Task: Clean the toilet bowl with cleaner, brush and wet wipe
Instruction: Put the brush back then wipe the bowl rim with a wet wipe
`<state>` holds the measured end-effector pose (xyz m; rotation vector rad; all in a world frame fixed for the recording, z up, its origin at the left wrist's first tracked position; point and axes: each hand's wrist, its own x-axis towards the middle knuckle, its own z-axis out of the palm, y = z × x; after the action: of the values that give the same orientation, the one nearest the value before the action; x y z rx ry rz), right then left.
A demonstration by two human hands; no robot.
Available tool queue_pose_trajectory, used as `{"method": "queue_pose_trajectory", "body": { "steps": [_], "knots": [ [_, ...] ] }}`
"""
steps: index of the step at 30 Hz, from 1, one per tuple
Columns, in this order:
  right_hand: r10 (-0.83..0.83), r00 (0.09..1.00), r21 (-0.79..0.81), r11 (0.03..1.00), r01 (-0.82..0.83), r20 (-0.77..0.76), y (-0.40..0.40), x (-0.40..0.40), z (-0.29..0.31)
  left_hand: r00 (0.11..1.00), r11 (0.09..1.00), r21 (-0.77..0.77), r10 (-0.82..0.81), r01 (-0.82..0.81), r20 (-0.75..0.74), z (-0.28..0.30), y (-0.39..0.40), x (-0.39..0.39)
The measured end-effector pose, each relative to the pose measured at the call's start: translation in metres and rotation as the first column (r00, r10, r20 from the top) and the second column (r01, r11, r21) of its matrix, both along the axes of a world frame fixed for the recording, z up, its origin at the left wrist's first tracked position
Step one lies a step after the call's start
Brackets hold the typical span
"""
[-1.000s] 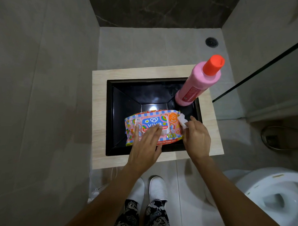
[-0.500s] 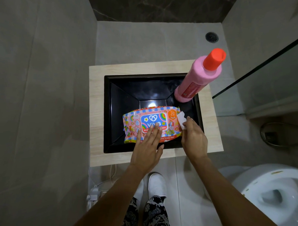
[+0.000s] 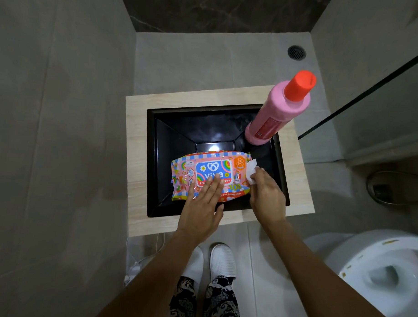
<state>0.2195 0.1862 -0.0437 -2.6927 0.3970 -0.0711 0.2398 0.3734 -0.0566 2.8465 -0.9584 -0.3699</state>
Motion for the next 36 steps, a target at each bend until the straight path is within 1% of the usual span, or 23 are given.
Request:
{"method": "queue_pose_trajectory", "body": {
  "steps": [6, 8, 11, 13, 15, 19, 22, 25, 30, 33, 36],
  "knots": [
    [0.048, 0.999, -0.002, 0.999, -0.048, 0.013, 0.022, -0.002, 0.003, 0.999, 1.0, 0.012, 0.028, -0.029, 0.029, 0.003, 0.034, 0.002],
    [0.019, 1.0, 0.009, 1.0, -0.019, 0.012, 0.027, -0.001, 0.003, 0.999, 0.999, 0.023, 0.028, -0.029, 0.038, 0.006, 0.038, 0.003],
    [-0.042, 0.999, 0.07, 0.997, 0.042, -0.01, 0.027, 0.001, 0.005, 0.999, 0.999, 0.04, 0.018, -0.02, 0.038, 0.01, 0.037, 0.005],
    [-0.083, 0.996, 0.1, 0.991, 0.087, -0.044, 0.023, 0.0, 0.01, 0.999, 0.999, 0.024, 0.027, -0.027, 0.021, 0.013, 0.036, 0.007],
    [-0.107, 0.993, 0.099, 0.989, 0.111, -0.04, 0.017, -0.001, 0.017, 0.999, 0.999, -0.005, 0.04, -0.04, 0.004, 0.018, 0.034, 0.009],
    [-0.133, 0.991, 0.051, 0.99, 0.133, 0.0, 0.006, -0.004, 0.034, 0.999, 0.999, -0.021, 0.032, -0.032, 0.001, 0.032, 0.03, 0.02],
    [-0.092, 0.995, -0.025, 0.995, 0.093, 0.046, -0.006, -0.008, 0.041, 0.999, 0.999, 0.028, 0.033, -0.032, -0.027, 0.042, 0.025, 0.032],
    [-0.106, 0.993, -0.104, 0.988, 0.112, 0.058, -0.02, -0.013, 0.046, 0.998, 0.998, 0.057, 0.024, -0.021, -0.05, 0.053, 0.017, 0.043],
    [-0.155, 0.987, -0.179, 0.971, 0.158, 0.031, -0.038, -0.02, 0.069, 0.997, 0.995, 0.063, -0.074, 0.076, -0.026, 0.075, -0.012, 0.054],
    [-0.204, 0.979, -0.175, 0.963, 0.203, 0.01, -0.051, -0.032, 0.082, 0.986, 0.988, 0.043, -0.142, 0.146, -0.084, 0.097, -0.041, 0.052],
    [-0.265, 0.964, -0.181, 0.947, 0.265, 0.023, -0.067, -0.051, 0.093, 0.978, 0.98, 0.045, -0.19, 0.195, -0.089, 0.113, -0.072, 0.048]
  ]
}}
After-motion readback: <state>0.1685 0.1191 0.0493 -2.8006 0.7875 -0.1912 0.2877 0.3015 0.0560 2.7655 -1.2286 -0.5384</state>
